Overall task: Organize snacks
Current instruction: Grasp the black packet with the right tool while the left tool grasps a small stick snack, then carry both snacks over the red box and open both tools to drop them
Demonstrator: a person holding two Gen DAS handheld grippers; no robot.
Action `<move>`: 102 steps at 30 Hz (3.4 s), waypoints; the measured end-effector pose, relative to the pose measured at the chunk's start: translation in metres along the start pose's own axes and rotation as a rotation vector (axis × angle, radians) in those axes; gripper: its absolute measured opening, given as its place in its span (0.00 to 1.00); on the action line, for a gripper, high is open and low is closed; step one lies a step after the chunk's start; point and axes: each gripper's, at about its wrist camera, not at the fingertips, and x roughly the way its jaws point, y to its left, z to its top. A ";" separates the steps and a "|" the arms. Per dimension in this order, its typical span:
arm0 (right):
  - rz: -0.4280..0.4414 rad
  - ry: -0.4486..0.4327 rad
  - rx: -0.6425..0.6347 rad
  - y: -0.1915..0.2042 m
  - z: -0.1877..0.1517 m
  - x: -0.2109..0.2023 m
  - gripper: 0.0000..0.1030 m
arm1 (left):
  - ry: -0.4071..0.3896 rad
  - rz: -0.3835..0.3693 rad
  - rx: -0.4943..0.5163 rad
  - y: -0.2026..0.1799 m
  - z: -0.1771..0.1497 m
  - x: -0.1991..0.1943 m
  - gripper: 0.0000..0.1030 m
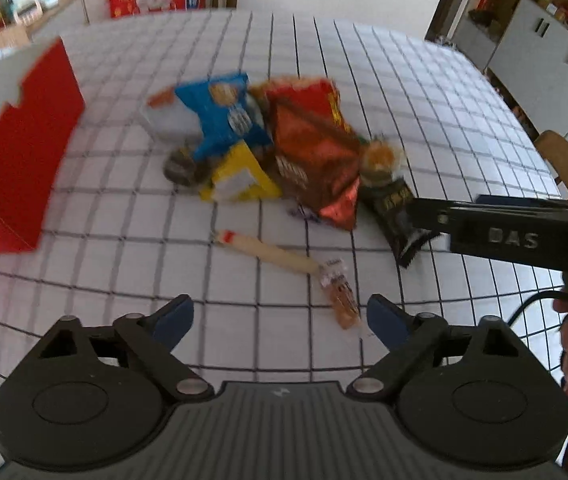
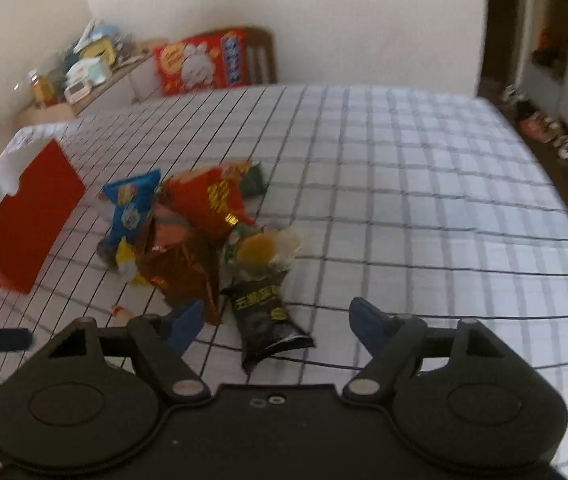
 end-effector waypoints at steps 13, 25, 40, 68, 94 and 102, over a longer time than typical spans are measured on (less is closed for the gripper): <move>0.009 0.101 -0.113 0.006 0.002 0.040 0.56 | 0.042 -0.016 0.016 -0.027 0.006 0.033 0.70; 0.026 0.107 -0.196 0.012 0.003 0.049 0.38 | 0.056 0.018 0.017 -0.037 0.009 0.045 0.38; 0.040 0.096 -0.115 0.007 -0.010 0.035 0.32 | 0.062 0.012 -0.042 -0.019 0.004 0.038 0.15; 0.121 -0.009 -0.070 0.086 0.012 -0.046 0.31 | -0.105 0.051 -0.129 0.079 0.026 -0.062 0.15; 0.221 -0.102 -0.230 0.249 0.073 -0.034 0.31 | -0.257 0.121 -0.210 0.230 0.071 -0.139 0.15; 0.244 -0.098 -0.279 0.294 0.092 -0.015 0.31 | -0.264 0.169 -0.224 0.274 0.086 -0.141 0.15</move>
